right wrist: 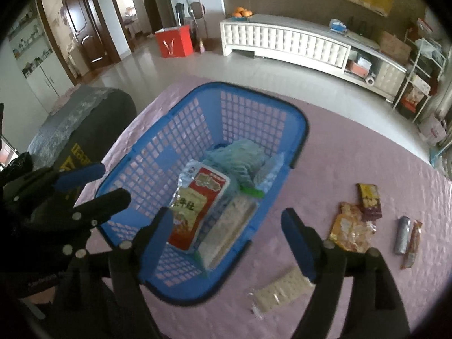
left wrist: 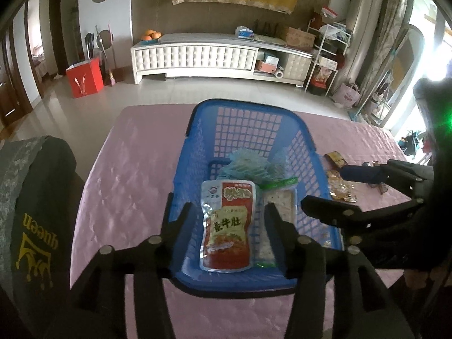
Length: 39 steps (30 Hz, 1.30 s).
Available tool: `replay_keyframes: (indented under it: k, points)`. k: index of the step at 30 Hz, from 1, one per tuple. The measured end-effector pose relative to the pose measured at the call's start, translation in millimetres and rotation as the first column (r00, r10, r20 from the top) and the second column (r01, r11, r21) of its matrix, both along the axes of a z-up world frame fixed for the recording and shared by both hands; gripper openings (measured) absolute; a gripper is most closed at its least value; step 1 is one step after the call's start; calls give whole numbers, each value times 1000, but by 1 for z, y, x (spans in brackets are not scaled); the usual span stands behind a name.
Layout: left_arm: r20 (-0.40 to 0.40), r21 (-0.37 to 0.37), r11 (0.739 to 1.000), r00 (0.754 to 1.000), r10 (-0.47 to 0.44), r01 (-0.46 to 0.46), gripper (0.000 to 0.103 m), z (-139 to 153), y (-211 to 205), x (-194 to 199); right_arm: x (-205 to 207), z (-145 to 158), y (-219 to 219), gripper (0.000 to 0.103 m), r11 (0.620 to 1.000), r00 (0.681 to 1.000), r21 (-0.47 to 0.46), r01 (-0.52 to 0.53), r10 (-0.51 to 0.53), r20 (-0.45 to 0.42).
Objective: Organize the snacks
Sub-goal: 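Move both tools back toward the white cracker pack and chip bags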
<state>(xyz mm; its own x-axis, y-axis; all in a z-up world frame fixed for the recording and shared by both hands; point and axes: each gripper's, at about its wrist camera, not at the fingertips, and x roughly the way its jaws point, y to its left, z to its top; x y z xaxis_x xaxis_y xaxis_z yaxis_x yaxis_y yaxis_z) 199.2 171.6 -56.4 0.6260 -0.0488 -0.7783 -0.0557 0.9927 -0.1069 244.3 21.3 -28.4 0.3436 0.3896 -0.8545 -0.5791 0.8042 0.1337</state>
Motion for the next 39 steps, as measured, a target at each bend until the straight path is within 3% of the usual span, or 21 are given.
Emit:
replay_keyframes:
  k: [4, 17, 20, 22, 32, 39]
  points:
    - [31, 1, 999, 999, -34, 34, 66, 13, -17, -6, -6, 14, -22, 83, 1000, 998, -17, 9, -8, 55]
    - [57, 48, 980, 979, -198, 195, 69, 30, -121, -4, -16, 31, -125, 85, 995, 987, -7, 104, -103, 124]
    - [47, 60, 968, 968, -245, 242, 70, 23, -148, -3, -17, 25, -148, 87, 991, 985, -6, 131, -130, 116]
    - [35, 73, 962, 963, -266, 263, 79, 18, -166, -1, -17, 19, -160, 88, 989, 983, -7, 147, -145, 110]
    - [-64, 70, 928, 930, -363, 367, 79, -22, -219, 7, -19, -19, -207, 93, 981, 979, -22, 194, -192, 68]
    - [-152, 61, 918, 913, -379, 392, 79, -59, -229, 15, -17, -51, -225, 94, 975, 977, -63, 213, -212, 30]
